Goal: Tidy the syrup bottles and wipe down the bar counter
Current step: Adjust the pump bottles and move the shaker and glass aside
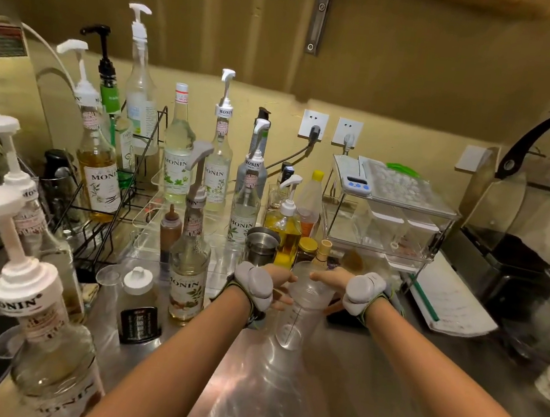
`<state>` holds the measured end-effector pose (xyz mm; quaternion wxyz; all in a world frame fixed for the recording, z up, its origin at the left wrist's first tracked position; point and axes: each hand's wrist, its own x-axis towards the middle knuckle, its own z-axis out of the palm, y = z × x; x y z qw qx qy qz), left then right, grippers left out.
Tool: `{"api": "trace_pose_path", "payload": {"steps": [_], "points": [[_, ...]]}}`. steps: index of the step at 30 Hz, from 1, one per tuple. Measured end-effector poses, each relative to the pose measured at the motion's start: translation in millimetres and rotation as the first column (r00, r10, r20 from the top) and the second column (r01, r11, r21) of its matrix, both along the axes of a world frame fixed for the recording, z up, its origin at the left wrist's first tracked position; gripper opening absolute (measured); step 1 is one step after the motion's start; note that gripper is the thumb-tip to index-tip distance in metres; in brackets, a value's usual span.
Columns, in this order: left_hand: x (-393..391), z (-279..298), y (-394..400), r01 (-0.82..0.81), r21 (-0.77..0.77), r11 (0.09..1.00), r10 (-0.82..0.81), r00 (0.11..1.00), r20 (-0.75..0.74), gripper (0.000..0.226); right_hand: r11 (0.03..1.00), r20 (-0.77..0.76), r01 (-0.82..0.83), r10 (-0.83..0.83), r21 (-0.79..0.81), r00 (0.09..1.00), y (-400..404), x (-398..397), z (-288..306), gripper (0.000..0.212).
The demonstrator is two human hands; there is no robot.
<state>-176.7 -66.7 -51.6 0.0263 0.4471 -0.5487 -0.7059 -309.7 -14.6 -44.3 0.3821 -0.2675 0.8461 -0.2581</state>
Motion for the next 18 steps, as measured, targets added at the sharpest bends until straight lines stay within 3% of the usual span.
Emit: {"api": "trace_pose_path", "payload": {"steps": [3, 9, 18], "points": [[-4.0, -4.0, -11.0, -0.015, -0.012, 1.000, 0.015, 1.000, -0.002, 0.033, 0.995, 0.108, 0.096, -0.095, -0.006, 0.990, -5.8, 0.2, 1.7, 0.049], [-18.2, -7.8, -31.8, -0.037, -0.017, 0.999, 0.037, 0.999, -0.005, 0.021, 0.997, 0.060, 0.076, -0.075, -0.008, 0.995, -26.3, -10.8, 0.1, 0.054], [-34.8, -17.0, -62.5, -0.098, 0.033, 0.995, 0.100, 0.993, -0.065, 0.028, 0.995, -0.024, 0.050, -0.052, -0.092, 0.998, -54.3, -27.3, -8.6, 0.054]]}}
